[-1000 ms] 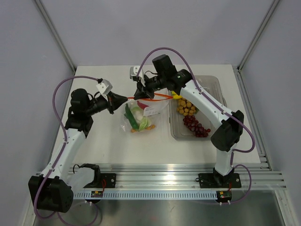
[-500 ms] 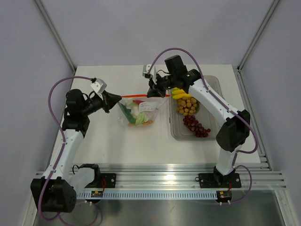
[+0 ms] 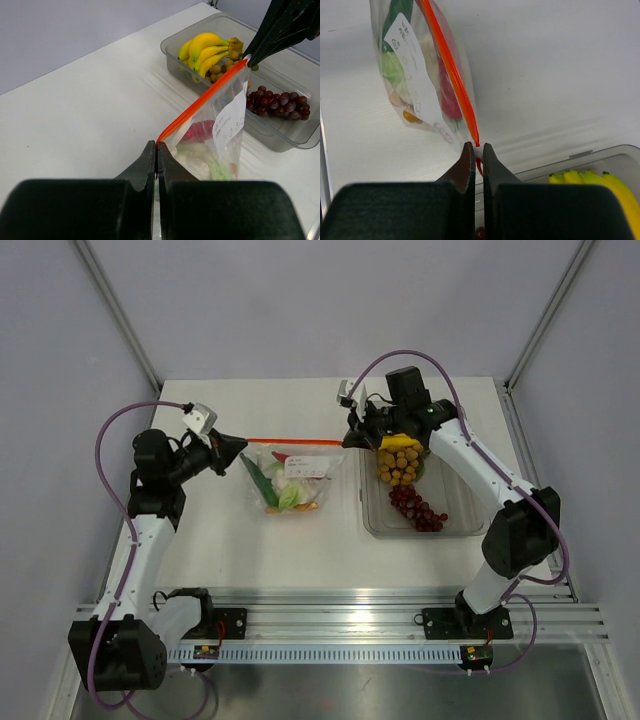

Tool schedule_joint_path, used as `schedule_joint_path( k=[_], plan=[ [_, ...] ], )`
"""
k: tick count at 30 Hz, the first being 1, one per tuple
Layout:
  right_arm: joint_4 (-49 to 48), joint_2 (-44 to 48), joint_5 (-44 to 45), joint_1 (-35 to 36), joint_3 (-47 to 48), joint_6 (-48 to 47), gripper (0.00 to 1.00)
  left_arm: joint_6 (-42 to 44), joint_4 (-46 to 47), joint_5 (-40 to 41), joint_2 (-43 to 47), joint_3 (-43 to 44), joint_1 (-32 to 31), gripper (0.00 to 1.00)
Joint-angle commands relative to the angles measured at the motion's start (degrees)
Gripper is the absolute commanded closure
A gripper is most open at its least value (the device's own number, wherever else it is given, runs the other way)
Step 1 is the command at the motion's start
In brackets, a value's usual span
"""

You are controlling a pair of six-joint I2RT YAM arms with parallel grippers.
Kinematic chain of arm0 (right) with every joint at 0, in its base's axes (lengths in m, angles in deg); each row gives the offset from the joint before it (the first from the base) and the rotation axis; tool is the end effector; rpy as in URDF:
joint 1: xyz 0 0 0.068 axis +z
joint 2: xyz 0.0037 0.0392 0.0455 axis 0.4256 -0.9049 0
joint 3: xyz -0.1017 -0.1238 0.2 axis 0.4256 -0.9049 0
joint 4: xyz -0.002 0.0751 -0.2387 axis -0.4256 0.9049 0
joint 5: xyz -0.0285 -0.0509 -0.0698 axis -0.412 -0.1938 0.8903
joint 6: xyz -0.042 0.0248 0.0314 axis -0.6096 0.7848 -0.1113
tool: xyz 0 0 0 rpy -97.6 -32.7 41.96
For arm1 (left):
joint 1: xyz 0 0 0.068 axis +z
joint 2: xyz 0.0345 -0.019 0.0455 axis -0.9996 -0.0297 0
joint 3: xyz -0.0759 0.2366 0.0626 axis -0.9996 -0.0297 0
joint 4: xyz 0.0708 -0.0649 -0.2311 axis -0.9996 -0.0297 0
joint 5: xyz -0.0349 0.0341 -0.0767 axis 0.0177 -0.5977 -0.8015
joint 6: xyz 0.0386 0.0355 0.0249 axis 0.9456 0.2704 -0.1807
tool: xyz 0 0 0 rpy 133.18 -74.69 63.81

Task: Place the food in the zip-top bag and seal the zipper
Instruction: Zip the zipper food storage bag at the center of the board.

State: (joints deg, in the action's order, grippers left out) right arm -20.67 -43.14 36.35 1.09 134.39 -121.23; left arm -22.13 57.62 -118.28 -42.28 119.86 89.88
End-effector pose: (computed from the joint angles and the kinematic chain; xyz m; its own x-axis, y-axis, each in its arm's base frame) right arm 0.3194 0.1873 0.3242 0.0082 -0.5232 -0.8522 -0.9706 0.2009 -0.1327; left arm 0.2282 -0.0236 0.3217 -0.1163 0.0212 -0.9930 0.6956 0.7153 -0.0662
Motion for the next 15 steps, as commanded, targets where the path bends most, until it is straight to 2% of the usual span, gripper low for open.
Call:
schedule_joint_path(
  k=[1, 10, 15],
  plan=[
    [-2.75, 4.7, 3.21, -3.25, -2.23, 0.95, 1.0, 0.55, 4.57, 4.03, 1.42, 0.24, 1.84, 1.0],
    [-4.5, 7.51, 3.65, -5.19, -6.62, 2.01, 1.0, -0.42, 5.45, 4.03, 1.16, 0.06, 2.63, 1.0],
    [-7.22, 6.64, 1.63, -5.36, -5.05, 4.45, 1.0, -1.74, 7.38, 2.71, -0.07, 0.58, 2.55, 1.0]
  ],
)
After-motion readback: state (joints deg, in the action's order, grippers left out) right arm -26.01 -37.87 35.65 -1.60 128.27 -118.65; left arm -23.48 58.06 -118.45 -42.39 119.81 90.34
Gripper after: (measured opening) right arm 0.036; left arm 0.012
